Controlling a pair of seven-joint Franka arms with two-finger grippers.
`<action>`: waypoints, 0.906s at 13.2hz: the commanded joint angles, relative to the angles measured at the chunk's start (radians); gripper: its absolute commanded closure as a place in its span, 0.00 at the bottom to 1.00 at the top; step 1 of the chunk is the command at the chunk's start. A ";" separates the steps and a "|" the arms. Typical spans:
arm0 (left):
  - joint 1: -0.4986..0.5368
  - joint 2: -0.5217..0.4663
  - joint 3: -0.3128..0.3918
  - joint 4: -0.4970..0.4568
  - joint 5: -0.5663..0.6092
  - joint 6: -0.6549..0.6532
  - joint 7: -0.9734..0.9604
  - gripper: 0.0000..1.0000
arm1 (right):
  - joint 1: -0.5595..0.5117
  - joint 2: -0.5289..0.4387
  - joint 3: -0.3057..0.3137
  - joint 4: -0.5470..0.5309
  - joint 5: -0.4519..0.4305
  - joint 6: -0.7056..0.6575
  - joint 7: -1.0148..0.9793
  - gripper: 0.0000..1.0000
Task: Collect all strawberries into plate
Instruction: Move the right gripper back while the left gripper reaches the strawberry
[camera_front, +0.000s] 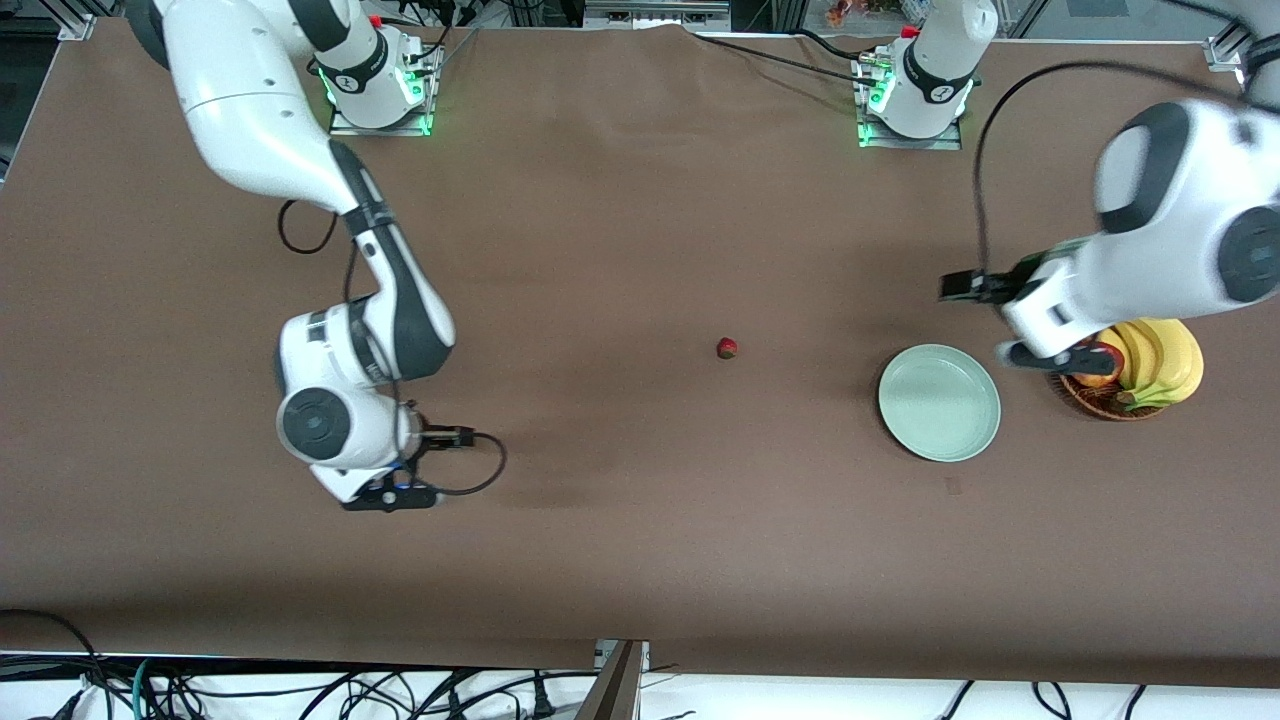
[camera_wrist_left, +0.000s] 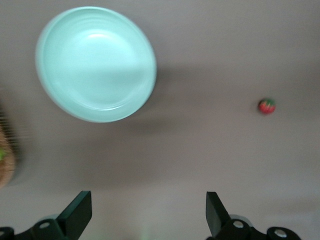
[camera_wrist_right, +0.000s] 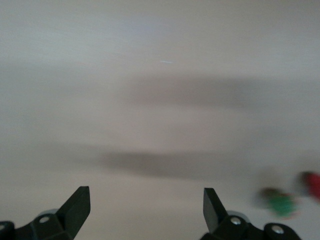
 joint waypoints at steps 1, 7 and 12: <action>-0.113 0.090 -0.002 0.007 0.001 0.122 -0.205 0.00 | -0.005 -0.036 -0.062 -0.095 -0.004 -0.006 -0.140 0.00; -0.322 0.223 -0.002 -0.128 0.110 0.551 -0.586 0.00 | -0.021 -0.055 -0.090 -0.183 -0.004 0.019 -0.205 0.00; -0.435 0.331 0.004 -0.139 0.168 0.733 -0.859 0.00 | -0.025 -0.066 -0.105 -0.209 -0.001 0.019 -0.248 0.00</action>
